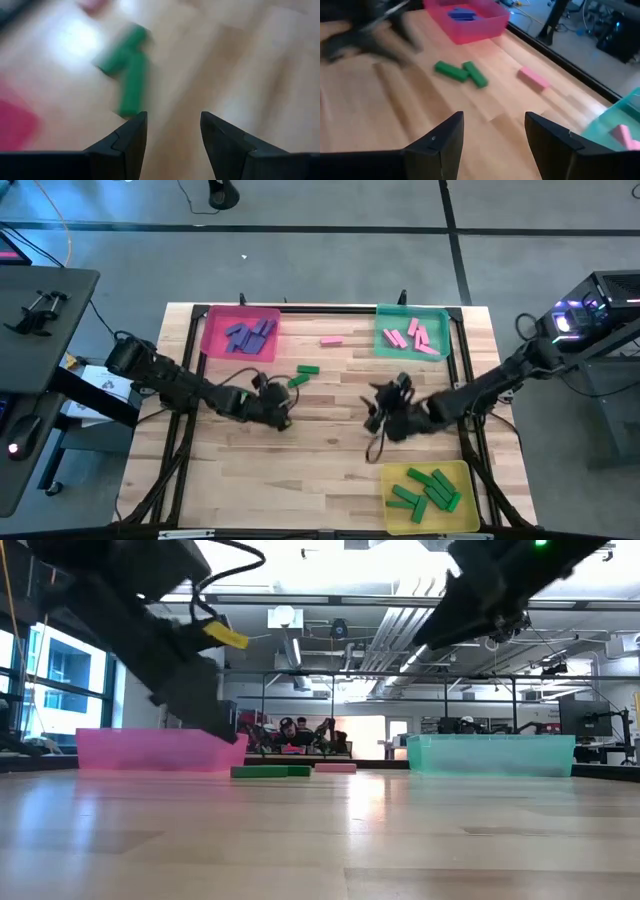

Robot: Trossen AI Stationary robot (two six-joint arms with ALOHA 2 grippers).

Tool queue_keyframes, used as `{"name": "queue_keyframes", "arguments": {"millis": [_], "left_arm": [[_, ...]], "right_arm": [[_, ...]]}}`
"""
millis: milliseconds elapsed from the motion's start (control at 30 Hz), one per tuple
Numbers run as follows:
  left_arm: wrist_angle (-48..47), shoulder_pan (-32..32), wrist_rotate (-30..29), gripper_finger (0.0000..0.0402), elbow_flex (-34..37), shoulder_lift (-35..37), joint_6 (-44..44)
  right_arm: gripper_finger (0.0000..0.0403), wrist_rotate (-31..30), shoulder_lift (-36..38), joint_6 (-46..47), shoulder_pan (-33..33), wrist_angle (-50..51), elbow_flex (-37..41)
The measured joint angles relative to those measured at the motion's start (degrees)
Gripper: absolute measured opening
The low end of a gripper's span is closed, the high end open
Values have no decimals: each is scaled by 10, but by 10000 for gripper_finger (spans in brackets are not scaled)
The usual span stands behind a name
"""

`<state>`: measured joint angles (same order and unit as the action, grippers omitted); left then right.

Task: Sort blocks
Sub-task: Put the green block into the yellow bin

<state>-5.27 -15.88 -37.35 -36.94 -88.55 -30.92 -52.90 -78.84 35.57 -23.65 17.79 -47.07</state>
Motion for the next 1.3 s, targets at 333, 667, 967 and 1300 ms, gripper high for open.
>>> {"name": "queue_keyframes", "arguments": {"millis": [333, 667, 967, 1300], "left_arm": [[192, 104, 43, 170, 69, -1, 107], [295, 149, 111, 170, 105, -46, 122], [382, 153, 97, 169, 102, -129, 113], [412, 109, 143, 109, 103, -145, 139]], "right_arm": [[195, -100, -110, 99, -112, -35, 0], [195, -145, -152, 110, -113, -83, 0], [195, -130, -156, 64, -100, -132, 0], [195, -117, -156, 60, -100, -140, 0]]}}
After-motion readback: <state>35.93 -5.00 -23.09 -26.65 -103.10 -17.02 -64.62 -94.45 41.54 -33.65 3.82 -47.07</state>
